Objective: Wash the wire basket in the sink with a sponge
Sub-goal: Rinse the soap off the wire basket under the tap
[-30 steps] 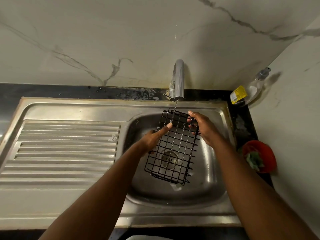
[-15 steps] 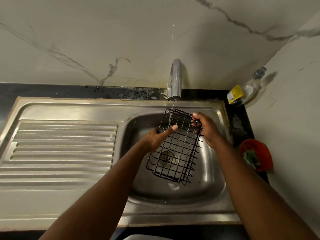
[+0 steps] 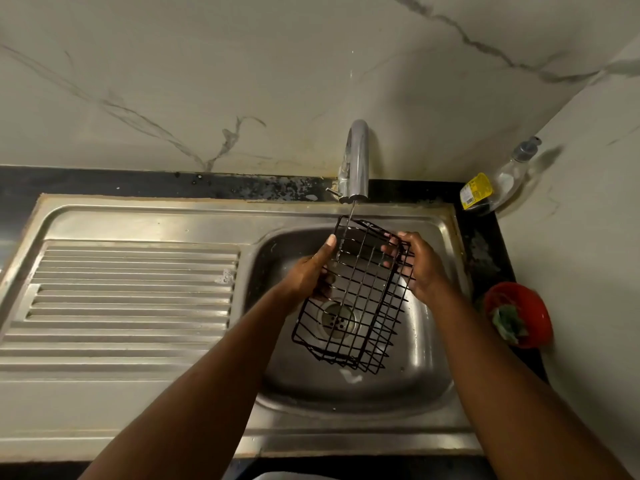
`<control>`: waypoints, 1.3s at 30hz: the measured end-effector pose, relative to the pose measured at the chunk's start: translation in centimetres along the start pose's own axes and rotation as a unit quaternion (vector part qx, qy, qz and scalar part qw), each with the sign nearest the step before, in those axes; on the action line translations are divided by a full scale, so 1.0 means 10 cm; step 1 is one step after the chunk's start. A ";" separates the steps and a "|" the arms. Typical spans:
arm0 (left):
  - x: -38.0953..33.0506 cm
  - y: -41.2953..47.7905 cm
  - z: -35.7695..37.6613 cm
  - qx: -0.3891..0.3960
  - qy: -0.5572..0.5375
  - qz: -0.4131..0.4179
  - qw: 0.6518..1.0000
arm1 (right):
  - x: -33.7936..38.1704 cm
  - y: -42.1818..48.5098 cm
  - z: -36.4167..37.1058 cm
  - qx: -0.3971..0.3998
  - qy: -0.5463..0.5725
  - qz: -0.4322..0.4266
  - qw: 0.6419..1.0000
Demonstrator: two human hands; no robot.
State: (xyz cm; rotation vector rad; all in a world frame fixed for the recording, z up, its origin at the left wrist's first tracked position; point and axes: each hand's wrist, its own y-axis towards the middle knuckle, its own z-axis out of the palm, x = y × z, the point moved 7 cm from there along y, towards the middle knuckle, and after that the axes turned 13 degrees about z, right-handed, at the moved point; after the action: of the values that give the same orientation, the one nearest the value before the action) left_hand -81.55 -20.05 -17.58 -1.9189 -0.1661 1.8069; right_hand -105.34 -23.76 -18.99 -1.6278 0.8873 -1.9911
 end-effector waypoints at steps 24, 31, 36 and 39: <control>-0.26 -0.05 -0.09 -0.159 -0.148 0.001 0.976 | -0.02 -0.72 1.28 -0.006 -0.668 -0.295 0.684; -0.44 0.03 -0.32 -0.219 -0.196 -0.062 0.954 | -0.49 -0.19 0.53 0.098 -0.200 0.155 0.963; -0.53 0.10 -0.26 -0.184 -0.149 -0.085 0.968 | -0.64 0.03 0.39 0.078 -0.141 0.119 0.980; -0.46 0.08 -0.19 -0.149 -0.121 -0.128 0.973 | -0.47 -0.23 0.48 0.089 -0.091 0.132 0.983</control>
State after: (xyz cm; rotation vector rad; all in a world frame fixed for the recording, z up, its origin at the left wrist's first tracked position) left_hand -80.47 -23.16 -13.75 -1.7590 -0.7724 1.9146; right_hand -99.46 -19.98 -20.14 -1.4796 0.7861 -1.6606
